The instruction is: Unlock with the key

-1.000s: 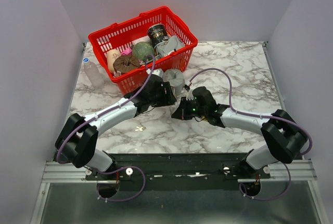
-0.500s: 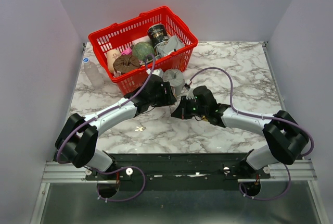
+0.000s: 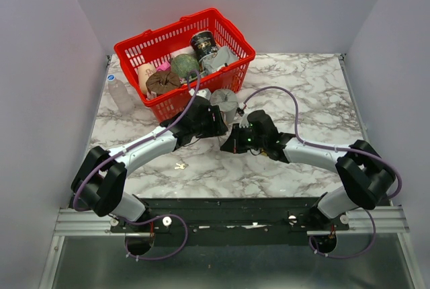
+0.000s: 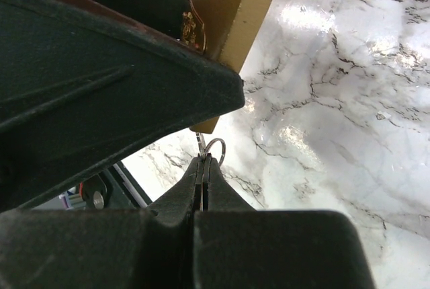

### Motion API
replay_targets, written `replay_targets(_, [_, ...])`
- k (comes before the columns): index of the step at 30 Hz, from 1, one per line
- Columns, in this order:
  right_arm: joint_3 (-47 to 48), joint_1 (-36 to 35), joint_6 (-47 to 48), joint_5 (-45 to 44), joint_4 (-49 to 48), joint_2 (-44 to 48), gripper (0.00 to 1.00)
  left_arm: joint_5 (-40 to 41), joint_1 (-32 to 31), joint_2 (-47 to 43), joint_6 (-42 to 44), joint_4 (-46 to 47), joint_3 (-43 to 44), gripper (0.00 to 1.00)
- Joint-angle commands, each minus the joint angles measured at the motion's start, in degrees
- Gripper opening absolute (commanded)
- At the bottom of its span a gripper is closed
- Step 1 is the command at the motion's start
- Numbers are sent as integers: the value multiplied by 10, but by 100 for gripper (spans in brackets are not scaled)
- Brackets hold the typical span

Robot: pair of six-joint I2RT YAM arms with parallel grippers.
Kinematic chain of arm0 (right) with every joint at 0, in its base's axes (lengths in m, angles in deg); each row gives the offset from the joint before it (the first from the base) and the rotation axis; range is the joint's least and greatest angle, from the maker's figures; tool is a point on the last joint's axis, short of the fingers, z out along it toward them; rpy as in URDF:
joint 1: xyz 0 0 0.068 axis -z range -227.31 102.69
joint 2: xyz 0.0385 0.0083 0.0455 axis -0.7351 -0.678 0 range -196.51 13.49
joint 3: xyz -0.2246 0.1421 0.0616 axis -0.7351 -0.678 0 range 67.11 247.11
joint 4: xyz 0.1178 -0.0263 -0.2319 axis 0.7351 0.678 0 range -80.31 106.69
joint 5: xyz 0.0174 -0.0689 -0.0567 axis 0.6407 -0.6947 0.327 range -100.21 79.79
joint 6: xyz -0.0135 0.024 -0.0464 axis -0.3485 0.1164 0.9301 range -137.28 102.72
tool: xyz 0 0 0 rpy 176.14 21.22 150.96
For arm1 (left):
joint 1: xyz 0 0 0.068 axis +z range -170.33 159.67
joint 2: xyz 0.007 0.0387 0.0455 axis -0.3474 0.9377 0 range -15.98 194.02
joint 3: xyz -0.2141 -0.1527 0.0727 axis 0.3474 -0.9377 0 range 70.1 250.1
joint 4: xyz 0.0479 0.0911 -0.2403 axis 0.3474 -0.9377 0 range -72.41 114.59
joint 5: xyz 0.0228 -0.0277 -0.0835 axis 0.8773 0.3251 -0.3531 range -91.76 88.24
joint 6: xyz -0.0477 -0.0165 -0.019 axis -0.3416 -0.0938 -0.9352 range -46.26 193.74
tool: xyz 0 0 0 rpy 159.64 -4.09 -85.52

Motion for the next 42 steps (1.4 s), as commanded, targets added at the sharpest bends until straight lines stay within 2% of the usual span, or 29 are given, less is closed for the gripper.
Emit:
replay_targets(1, [11, 3, -2, -12, 5, -8, 1, 0, -4, -25, 0, 43, 6, 0])
replay_targets(14, [12, 12, -12, -27, -2, -1, 1, 0, -4, -24, 0, 44, 6, 0])
replay_targets(36, [5, 15, -57, -56, -85, -2, 1, 4, -12, -24, -4, 44, -1, 0])
replay_targets(42, [24, 15, -63, -67, -90, -2, 1, 40, -23, -29, -4, 40, -6, 0])
